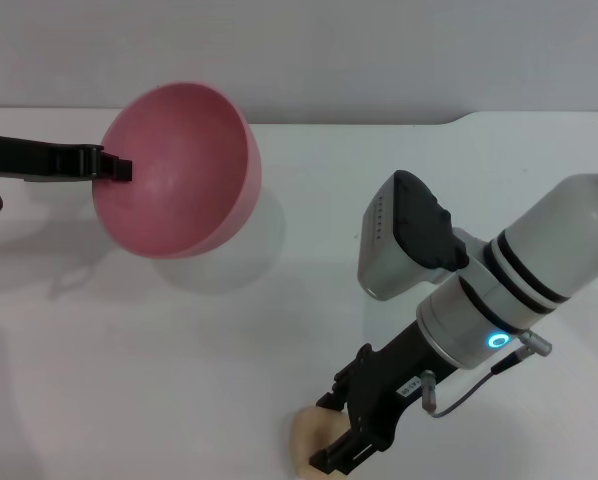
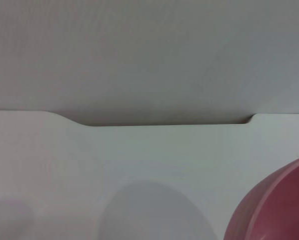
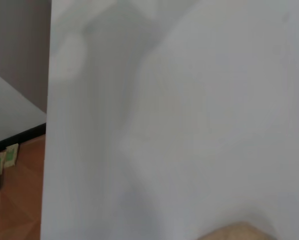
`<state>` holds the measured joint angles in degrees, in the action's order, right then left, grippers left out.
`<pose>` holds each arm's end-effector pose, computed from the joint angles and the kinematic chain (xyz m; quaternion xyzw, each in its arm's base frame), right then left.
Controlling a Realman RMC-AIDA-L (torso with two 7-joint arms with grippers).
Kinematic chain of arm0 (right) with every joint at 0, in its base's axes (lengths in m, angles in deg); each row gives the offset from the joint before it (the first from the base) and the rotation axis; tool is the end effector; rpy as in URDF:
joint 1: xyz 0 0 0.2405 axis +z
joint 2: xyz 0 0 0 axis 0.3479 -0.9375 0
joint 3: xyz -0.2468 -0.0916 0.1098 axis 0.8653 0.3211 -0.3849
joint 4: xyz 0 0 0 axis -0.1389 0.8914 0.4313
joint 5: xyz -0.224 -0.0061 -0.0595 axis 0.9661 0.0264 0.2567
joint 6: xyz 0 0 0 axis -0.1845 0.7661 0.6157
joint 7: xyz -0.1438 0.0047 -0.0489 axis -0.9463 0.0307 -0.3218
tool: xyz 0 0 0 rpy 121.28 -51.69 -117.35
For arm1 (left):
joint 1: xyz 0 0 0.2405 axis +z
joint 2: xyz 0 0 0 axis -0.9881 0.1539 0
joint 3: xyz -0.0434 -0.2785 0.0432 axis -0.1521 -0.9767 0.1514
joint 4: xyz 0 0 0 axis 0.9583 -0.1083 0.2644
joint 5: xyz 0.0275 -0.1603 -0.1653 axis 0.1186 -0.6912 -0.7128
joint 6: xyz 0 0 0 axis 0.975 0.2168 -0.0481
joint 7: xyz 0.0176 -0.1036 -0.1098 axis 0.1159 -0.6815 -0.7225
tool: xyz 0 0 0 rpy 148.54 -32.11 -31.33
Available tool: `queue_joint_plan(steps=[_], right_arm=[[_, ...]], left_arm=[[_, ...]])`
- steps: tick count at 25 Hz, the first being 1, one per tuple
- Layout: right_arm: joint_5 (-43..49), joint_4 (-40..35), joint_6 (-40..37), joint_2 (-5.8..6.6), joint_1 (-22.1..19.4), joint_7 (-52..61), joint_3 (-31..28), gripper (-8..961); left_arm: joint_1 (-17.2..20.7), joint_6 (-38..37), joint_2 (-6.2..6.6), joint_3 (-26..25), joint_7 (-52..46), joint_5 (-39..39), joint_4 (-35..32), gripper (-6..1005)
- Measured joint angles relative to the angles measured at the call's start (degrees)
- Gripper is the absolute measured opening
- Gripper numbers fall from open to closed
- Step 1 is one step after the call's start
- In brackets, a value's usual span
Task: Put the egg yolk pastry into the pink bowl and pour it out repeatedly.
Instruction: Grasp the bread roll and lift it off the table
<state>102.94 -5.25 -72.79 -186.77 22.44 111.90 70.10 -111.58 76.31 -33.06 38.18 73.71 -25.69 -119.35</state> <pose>0.1852 0.3468 -0.1444 0.9765 -0.1713 0.0978 0.0870 -0.2772 0.4242 0.0582 -0.8234 -0.5060 -0.1034 0.2353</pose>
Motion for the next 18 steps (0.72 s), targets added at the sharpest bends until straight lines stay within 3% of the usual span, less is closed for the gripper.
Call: queue_joint_plan(steps=[6,18], right_arm=[[-0.30,0.13,1.12,-0.02,0.21,-0.41,1.58,517],[-1.19,0.15,1.87,0.11,-1.00,-3.90,-0.32,326]], left_arm=[[0.00,-0.07,0.01,0.00,0.04,0.00,-0.03,-1],[-0.15,-0.41,0.10,0.13,0.14,0.04,0.00,-1]])
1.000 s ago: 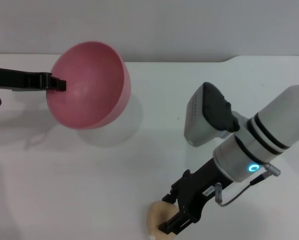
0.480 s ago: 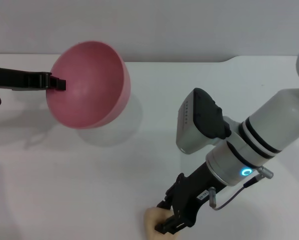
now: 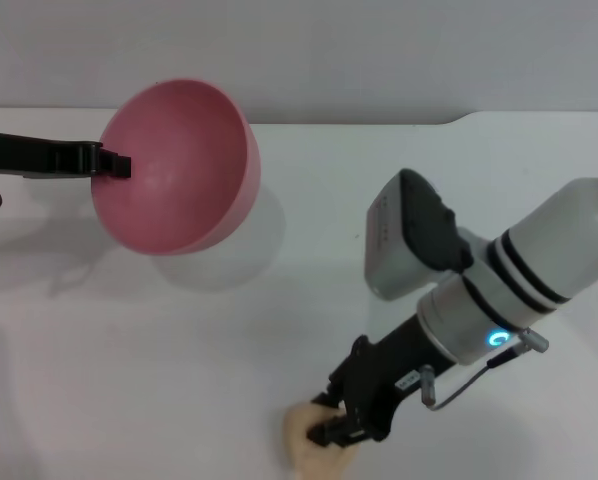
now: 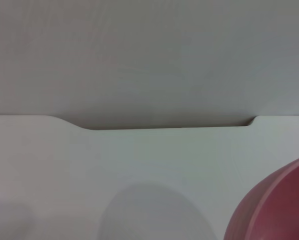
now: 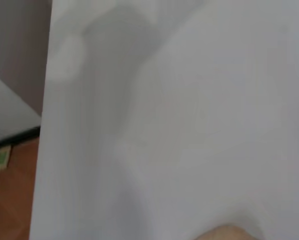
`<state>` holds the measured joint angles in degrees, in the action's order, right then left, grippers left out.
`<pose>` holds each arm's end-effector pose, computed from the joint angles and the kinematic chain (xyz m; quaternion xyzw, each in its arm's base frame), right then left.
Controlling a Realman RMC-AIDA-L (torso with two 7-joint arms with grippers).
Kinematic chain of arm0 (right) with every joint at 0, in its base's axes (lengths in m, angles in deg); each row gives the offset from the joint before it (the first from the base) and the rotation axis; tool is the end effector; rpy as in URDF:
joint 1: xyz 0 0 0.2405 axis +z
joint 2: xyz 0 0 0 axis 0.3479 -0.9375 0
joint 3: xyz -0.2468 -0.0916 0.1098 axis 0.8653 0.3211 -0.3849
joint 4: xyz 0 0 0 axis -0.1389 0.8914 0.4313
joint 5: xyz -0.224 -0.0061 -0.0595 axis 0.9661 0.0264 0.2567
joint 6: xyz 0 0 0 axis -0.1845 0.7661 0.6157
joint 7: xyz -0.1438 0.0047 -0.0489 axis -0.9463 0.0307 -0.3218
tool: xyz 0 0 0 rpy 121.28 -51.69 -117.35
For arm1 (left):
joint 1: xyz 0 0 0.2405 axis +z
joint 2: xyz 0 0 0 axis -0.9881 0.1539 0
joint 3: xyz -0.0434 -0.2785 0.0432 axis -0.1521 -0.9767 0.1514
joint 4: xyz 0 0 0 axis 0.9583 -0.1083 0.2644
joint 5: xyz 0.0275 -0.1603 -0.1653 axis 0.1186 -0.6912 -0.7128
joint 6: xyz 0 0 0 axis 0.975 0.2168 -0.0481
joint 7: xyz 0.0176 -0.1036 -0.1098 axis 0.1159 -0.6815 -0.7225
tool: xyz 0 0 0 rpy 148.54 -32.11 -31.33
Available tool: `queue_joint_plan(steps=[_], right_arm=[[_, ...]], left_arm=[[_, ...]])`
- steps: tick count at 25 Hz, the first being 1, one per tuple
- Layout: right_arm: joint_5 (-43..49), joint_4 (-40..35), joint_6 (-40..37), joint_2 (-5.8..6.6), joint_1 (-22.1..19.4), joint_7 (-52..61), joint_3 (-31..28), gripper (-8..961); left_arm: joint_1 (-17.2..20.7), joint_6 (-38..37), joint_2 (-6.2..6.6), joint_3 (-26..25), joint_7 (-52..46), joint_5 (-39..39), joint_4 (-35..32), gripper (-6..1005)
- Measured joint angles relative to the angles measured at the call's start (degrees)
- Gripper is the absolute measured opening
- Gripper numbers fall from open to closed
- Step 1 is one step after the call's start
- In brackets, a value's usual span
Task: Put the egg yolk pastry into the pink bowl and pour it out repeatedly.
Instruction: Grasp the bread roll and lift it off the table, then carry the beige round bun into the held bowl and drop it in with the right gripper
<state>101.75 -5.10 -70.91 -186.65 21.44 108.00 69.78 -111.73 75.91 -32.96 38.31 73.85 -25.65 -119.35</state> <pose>0.1887 0.3492 -0.1445 0.9823 -0.1519 0.0792 0.0762 -0.2765 0.4259 0.0591 -0.8243 -0.5028 -0.1031 0.2388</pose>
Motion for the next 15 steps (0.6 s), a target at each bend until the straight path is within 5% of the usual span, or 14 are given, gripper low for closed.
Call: queue_joint_plan(steps=[15], right_arm=[[-16.10,-11.25,-11.70,0.63,-7.25,-13.36,-24.11,206]], left_arm=[[-1.96,1.31,-0.36,0.49,-0.01,6.59,2.87,0]])
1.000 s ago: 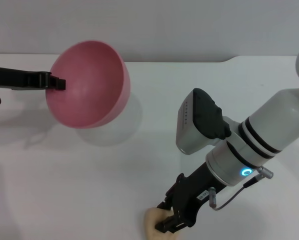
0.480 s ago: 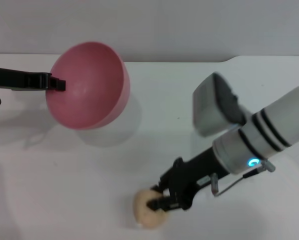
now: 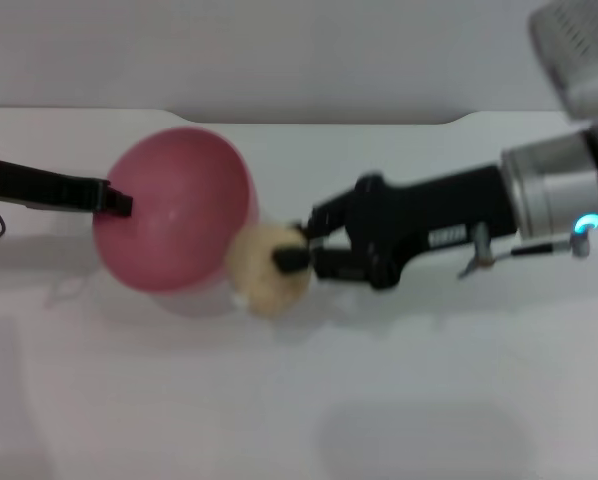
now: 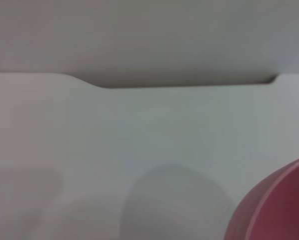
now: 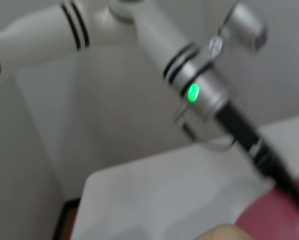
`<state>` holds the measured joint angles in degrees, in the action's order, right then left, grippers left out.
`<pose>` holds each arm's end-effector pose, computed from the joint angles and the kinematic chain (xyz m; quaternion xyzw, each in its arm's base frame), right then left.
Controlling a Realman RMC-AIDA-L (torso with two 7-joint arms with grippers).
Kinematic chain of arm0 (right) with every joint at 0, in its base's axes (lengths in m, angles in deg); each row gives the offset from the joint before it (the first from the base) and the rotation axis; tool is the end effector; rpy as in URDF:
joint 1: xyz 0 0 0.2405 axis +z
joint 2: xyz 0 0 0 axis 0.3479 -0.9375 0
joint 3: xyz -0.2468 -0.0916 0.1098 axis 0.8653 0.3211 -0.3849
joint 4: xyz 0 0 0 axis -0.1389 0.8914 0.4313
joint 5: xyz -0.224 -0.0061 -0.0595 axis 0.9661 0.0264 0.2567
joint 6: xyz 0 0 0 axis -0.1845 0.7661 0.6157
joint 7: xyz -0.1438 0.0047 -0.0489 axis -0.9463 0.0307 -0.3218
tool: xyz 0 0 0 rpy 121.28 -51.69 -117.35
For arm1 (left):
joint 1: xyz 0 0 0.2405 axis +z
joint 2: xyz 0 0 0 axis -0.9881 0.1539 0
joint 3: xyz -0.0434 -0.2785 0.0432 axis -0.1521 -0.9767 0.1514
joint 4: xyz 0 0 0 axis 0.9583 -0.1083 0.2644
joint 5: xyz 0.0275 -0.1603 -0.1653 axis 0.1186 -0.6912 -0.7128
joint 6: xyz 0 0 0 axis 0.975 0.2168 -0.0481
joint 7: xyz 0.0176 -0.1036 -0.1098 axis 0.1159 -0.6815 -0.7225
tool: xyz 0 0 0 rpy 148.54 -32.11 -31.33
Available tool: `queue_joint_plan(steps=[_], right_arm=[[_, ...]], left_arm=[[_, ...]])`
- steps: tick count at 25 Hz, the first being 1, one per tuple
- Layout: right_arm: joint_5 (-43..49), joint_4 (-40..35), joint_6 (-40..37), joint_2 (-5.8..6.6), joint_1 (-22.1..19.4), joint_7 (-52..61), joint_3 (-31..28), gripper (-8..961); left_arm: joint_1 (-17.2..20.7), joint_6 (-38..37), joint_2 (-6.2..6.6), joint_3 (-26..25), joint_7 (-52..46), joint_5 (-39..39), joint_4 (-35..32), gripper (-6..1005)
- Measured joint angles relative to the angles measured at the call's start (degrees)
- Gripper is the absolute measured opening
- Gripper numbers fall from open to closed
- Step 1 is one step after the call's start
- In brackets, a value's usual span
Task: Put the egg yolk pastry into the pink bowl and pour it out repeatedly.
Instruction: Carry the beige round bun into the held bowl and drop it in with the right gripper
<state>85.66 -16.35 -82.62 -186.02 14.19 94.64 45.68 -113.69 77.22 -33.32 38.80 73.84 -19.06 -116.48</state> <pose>0.1481 0.3747 -0.0450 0.9721 -0.1109 -0.2059 0.0196 -0.2859 0.4239 0.0438 -0.8294 -0.5085 -0.0426 0.2275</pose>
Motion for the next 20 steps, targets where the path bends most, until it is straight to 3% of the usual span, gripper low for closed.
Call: queue_joint_plan(steps=[8,13,20], right_arm=[[3.50,-1.51,4.75,-0.05,2.97,-0.08,-0.59,135],[8.14,-0.86,6.41,-0.14,4.83,0.81,3.70,117],[9.00,-1.07,8.29,-0.17,5.01,3.67,5.96,112]], left_arm=[[-4.12,4.59,-2.80,2.83,-0.53,6.84,0.03,0],[-6.16,5.22,-3.05,7.82,-2.87,8.03,0.14,0],[-7.68,4.91,-3.07,8.76,-3.36,8.11,0.11,-1]])
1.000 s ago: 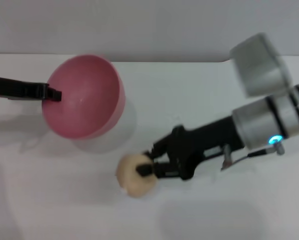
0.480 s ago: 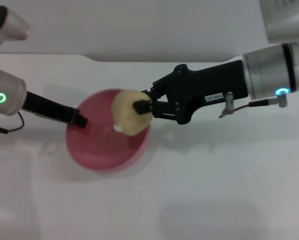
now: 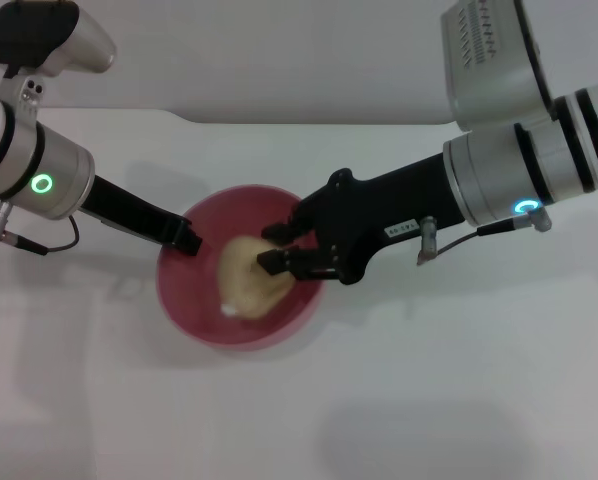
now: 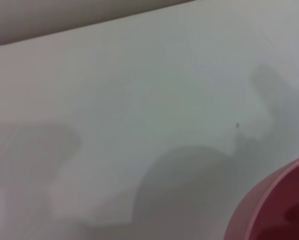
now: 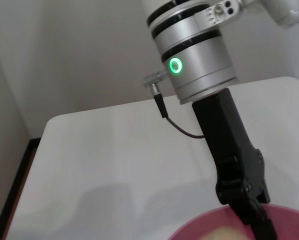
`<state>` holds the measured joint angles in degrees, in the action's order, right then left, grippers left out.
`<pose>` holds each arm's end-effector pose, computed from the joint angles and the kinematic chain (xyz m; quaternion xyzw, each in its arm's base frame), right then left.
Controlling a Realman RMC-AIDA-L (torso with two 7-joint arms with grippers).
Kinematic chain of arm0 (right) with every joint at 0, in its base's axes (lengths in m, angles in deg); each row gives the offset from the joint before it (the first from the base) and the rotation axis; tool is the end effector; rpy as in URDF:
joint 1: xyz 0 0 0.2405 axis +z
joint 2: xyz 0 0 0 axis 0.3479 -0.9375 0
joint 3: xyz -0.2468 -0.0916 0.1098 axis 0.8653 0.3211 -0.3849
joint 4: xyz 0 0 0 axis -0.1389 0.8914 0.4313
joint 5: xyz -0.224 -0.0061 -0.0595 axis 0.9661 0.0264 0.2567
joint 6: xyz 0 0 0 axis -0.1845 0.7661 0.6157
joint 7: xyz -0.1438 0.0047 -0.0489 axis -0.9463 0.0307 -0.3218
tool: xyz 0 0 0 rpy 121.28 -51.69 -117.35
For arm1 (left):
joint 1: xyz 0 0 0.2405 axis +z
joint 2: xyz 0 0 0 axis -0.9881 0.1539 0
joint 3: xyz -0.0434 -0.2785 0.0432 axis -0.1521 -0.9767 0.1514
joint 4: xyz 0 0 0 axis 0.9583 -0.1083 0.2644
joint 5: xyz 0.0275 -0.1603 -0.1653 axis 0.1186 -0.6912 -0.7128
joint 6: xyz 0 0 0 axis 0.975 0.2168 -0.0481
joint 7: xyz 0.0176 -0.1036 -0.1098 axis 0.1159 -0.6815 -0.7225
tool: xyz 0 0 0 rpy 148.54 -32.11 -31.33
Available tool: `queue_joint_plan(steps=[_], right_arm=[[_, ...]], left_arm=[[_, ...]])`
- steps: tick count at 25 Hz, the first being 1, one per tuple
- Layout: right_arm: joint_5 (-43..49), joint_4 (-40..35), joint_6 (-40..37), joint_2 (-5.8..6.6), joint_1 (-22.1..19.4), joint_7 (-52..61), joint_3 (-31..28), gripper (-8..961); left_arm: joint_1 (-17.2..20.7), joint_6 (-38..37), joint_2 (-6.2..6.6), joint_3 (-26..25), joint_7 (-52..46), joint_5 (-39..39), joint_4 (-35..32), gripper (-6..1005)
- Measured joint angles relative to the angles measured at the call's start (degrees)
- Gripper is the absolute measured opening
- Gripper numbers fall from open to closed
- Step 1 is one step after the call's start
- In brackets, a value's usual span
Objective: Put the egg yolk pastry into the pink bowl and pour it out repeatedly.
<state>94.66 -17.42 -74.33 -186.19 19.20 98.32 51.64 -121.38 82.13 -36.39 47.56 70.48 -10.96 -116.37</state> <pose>0.1288 0.3948 -0.0707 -0.9908 0.0772 0.1104 0.0158 -0.2286 0.4291 -0.0084 -0.8759 -0.4482 0.0646 0.1664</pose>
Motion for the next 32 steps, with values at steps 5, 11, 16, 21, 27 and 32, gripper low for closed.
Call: queue_joint_plan(steps=[5,11,16,21,27,32], right_arm=[[0.31,-0.32,0.10,0.00,-0.34,0.05,-0.65,220],[0.92,-1.57,2.36,-0.08,-1.42,0.12,-2.92,490],[0.87,-0.12,6.98,-0.05,-4.27,0.33,-11.97,614],[0.90,4.23,10.00,0.20,-7.97,0.33,-20.56,613],[0.86,7.05,10.45,0.17,-11.99,-0.35,-25.95,614],[0.65,8.52,10.71,0.22,-13.32,-0.42,-29.59,614]], left_arm=[[-0.07,-0.64,0.02,-0.16,-0.03,0.61,0.01,-1],[0.17,-2.15,0.08,-0.01,-0.05,0.91,0.00,-1],[4.27,-7.27,-0.24,1.34,0.43,0.12,-4.38,-1],[15.76,-23.24,-0.48,12.58,0.40,-3.75,-16.05,0],[27.92,-44.42,-0.24,31.82,8.99,-2.52,-27.62,0],[32.43,-63.50,-0.19,44.06,13.40,1.78,-28.81,-1]])
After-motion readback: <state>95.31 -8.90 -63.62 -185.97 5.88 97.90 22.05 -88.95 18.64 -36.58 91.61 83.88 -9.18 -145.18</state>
